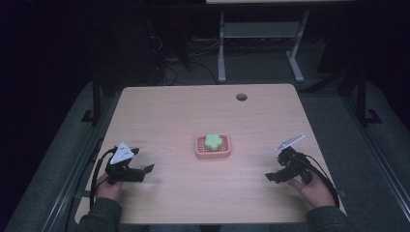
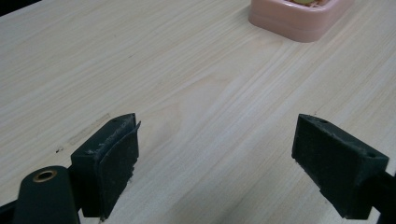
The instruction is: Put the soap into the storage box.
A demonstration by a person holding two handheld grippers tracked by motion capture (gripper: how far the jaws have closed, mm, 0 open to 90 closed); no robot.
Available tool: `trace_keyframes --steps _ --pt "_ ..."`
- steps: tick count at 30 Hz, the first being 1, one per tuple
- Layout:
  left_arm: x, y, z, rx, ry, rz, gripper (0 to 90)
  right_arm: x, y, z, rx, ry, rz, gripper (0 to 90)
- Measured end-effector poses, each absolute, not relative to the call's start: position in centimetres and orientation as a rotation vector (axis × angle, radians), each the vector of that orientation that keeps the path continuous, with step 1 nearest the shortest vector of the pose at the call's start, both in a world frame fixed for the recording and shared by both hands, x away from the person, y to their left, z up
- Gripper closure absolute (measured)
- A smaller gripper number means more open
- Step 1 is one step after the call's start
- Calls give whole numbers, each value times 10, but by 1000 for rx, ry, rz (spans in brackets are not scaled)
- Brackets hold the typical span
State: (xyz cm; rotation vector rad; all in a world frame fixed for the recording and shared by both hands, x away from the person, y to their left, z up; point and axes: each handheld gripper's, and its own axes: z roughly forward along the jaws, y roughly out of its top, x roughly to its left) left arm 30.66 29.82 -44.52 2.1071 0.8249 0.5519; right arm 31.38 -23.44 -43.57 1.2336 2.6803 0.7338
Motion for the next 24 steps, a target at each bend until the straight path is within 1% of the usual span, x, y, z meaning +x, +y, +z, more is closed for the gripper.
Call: trace_keyframes --steps 6,24 --pt "306 297 -445 2114 823 552 144 302 -245 -439 1263 2659 746 203" --pt "306 295 -446 2130 816 549 144 279 -258 -447 1305 2615 782 200"
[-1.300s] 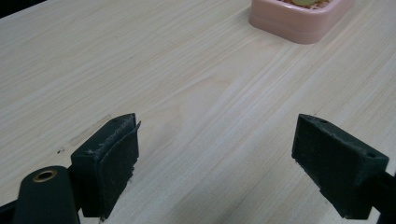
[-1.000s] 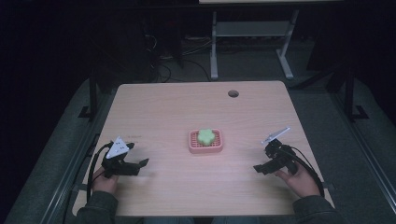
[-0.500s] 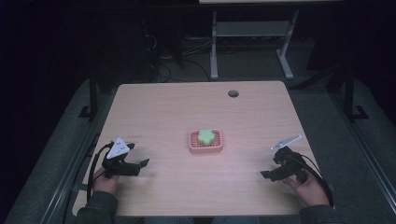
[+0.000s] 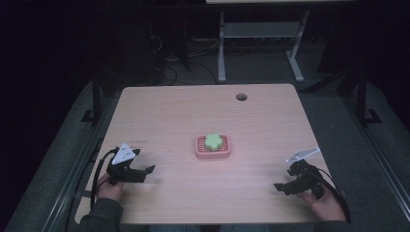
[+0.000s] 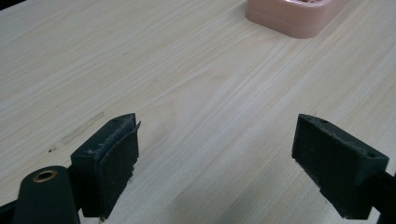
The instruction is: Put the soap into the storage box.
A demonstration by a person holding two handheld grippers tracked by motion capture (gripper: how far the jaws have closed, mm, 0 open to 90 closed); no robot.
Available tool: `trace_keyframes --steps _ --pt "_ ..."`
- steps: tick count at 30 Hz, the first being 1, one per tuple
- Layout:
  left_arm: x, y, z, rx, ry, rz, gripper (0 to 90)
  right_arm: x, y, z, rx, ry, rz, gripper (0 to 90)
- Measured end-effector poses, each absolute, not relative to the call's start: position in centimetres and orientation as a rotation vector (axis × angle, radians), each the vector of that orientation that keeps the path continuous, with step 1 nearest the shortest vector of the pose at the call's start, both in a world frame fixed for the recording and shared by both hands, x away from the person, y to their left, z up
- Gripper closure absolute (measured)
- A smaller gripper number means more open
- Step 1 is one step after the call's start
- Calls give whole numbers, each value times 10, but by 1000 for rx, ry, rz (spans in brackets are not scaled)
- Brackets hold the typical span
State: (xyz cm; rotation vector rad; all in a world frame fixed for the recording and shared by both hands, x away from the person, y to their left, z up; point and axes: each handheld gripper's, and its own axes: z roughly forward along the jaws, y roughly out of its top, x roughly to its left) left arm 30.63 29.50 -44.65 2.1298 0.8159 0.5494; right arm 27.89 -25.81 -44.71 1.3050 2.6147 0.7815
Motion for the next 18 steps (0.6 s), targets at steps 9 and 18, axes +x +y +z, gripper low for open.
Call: trace_keyframes --steps 9,18 --pt "306 294 -446 2121 824 550 144 263 -262 -446 1316 2548 843 194" --pt "306 294 -446 2124 816 561 144 256 -264 -444 1320 2517 877 167"
